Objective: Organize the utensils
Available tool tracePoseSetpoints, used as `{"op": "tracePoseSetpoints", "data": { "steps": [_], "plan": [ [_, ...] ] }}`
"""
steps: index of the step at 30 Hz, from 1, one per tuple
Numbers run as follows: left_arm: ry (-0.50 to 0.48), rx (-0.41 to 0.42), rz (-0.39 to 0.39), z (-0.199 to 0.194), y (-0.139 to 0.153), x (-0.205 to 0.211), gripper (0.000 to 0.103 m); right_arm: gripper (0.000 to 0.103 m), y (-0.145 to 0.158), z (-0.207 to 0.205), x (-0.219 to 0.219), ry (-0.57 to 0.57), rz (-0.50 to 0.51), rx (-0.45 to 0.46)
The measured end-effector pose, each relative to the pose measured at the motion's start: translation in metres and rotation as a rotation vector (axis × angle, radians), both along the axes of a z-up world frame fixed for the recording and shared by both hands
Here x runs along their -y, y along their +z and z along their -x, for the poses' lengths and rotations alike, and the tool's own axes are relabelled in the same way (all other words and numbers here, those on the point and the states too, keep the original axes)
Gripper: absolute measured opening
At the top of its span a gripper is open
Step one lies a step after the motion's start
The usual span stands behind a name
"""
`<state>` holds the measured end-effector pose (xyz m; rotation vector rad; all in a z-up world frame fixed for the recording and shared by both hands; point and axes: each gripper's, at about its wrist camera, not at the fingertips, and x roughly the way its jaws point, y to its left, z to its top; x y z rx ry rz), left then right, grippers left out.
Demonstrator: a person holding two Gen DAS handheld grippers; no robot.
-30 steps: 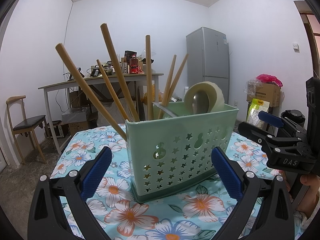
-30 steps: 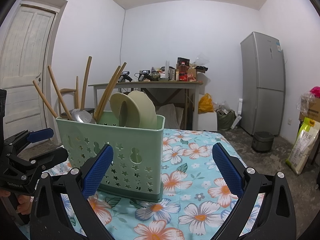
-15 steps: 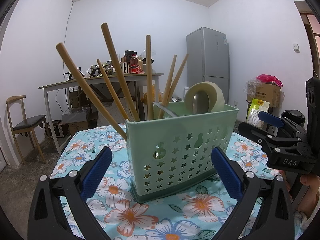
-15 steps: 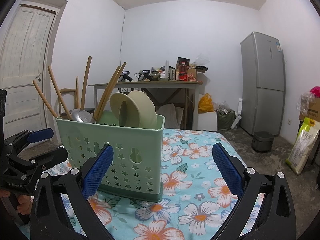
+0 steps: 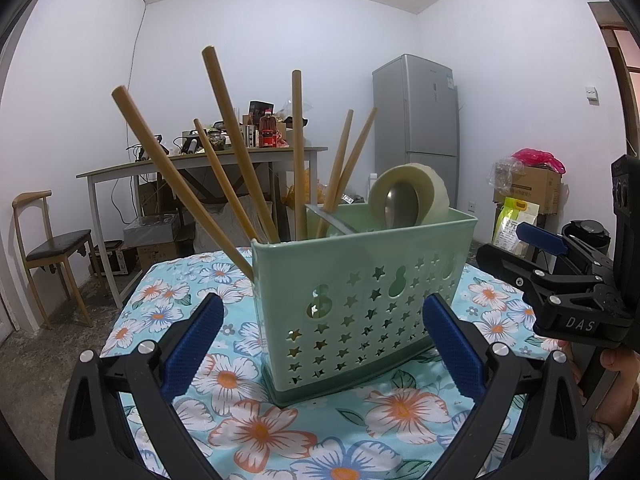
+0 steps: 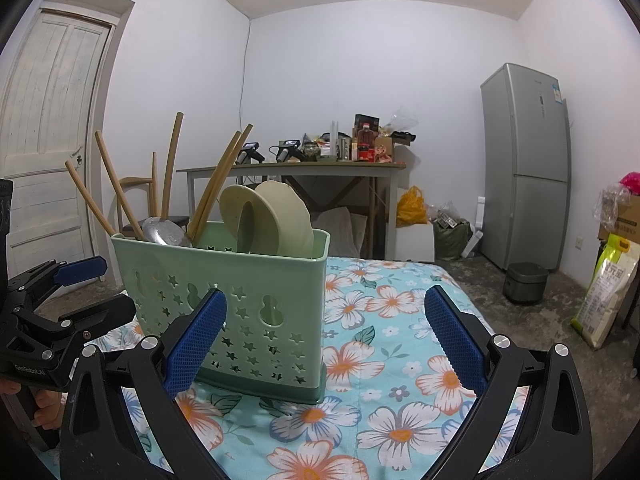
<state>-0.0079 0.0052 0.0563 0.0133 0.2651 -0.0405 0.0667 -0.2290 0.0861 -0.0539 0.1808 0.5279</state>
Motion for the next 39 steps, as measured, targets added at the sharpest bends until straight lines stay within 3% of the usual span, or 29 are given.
{"op": "tracePoseSetpoints", "data": {
  "steps": [39],
  "plan": [
    [0.007,0.002,0.006,0.002,-0.002,0.004,0.098,0.095,0.0,0.0,0.0002,0.0,0.0,0.0]
  ]
}}
